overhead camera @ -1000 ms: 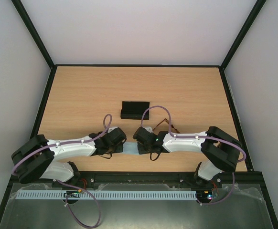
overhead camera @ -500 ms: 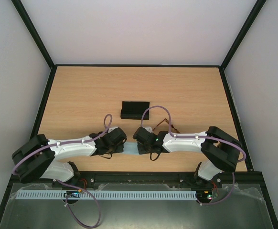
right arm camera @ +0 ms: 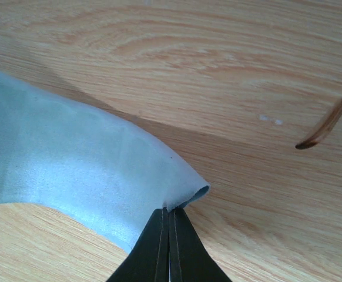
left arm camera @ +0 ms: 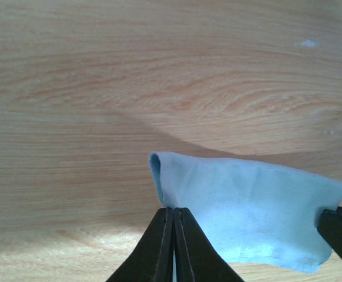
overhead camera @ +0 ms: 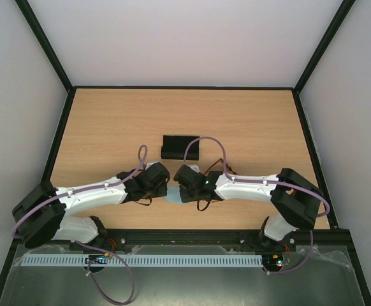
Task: Organize the sunglasses
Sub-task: Pick up the glasses cleaning cloth from the center of the board, then place the glasses cleaning cloth in the sunglasses case.
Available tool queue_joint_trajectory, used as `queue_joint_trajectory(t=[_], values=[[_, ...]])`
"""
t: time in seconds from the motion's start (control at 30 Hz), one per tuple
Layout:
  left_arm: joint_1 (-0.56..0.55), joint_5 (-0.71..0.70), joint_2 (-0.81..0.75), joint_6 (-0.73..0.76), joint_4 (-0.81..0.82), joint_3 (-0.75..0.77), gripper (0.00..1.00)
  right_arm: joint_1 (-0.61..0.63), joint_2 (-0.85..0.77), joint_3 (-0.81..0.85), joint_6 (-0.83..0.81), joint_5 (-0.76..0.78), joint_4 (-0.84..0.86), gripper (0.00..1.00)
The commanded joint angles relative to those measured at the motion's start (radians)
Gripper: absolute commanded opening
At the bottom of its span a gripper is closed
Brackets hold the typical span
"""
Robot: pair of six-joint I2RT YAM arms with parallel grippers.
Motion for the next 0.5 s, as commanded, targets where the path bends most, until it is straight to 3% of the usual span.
queue_joint_trajectory(t=[0.0,0.47], values=[[0.020,-0.016,-0.011,0.032,-0.043,0.037,0.02,-0.008,-0.014,0.047,-0.024,0.025,-0.079,0.01],[0.140,0.005,0.041,0.138,-0.059,0.179,0.02,-0.159,0.007,0.198,-0.138,-0.001,-0.137,0.01]])
